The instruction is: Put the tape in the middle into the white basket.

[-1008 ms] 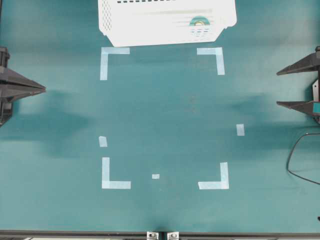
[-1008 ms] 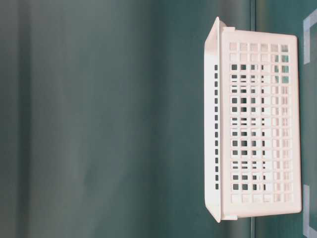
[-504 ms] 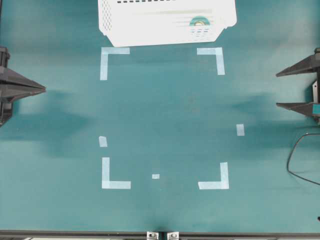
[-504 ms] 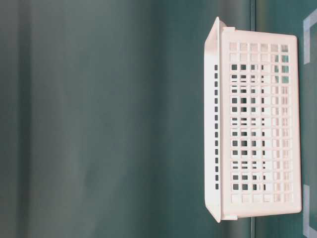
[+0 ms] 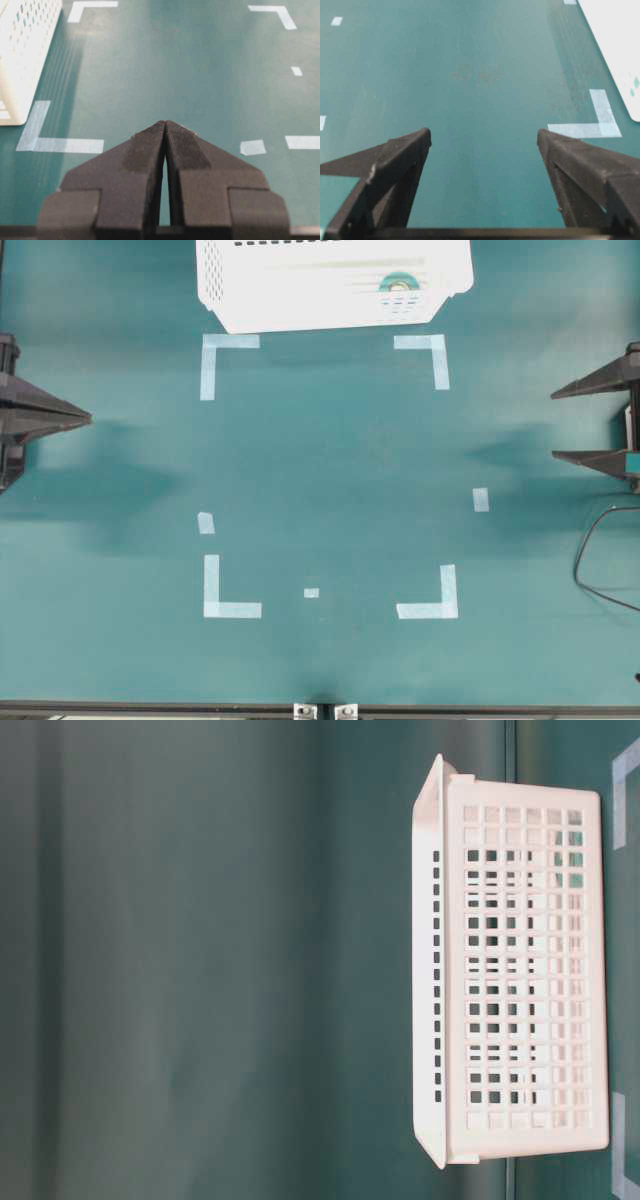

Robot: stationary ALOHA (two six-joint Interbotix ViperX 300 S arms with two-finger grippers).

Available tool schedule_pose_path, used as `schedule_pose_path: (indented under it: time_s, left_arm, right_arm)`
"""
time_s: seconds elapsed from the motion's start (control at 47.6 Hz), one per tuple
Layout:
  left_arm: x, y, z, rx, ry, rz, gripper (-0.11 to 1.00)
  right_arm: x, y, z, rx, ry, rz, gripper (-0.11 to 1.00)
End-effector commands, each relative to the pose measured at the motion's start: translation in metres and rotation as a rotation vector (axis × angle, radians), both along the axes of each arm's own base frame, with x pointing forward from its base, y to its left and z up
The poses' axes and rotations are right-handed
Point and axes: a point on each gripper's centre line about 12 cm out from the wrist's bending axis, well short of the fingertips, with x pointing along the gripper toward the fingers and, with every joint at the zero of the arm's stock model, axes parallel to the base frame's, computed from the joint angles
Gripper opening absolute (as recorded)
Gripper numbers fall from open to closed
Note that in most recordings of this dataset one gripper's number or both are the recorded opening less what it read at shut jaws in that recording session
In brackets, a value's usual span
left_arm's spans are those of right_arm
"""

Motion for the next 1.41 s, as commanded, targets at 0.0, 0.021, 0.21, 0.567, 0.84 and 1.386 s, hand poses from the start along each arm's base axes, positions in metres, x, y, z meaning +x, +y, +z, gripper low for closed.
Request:
schedule_pose_path:
  time_s: [0.0, 0.021, 0.21, 0.567, 0.84, 1.386]
  left_arm:
    - [0.0012, 0.0002, 0.0044, 0.0, -0.011, 0.002, -0.11]
    - [0.0013, 0.0002, 0.0048, 0.0, -0.011, 0.002, -0.11]
    - [0.0013, 0.0002, 0.005, 0.0, -0.012, 0.002, -0.11]
    - [0.0013, 0.0002, 0.005, 0.0, -0.012, 0.002, -0.11]
    - [0.0013, 0.0002, 0.005, 0.0, -0.012, 0.002, -0.11]
    - [0.0012, 0.0002, 0.0044, 0.0, -0.011, 0.002, -0.11]
  right_arm:
    - [0.0019, 0.0007, 0.0034, -0.008, -0.009, 0.008, 0.95]
    - [0.0019, 0.0007, 0.0034, -0.011, -0.009, 0.008, 0.95]
    - [0.0017, 0.0007, 0.003, -0.017, -0.009, 0.011, 0.95]
    - [0.0017, 0.0011, 0.0031, -0.072, -0.01, 0.029, 0.95]
    - [0.0016, 0.0012, 0.0026, -0.072, -0.01, 0.03, 0.95]
    - [0.0016, 0.001, 0.0026, -0.074, -0.01, 0.029, 0.95]
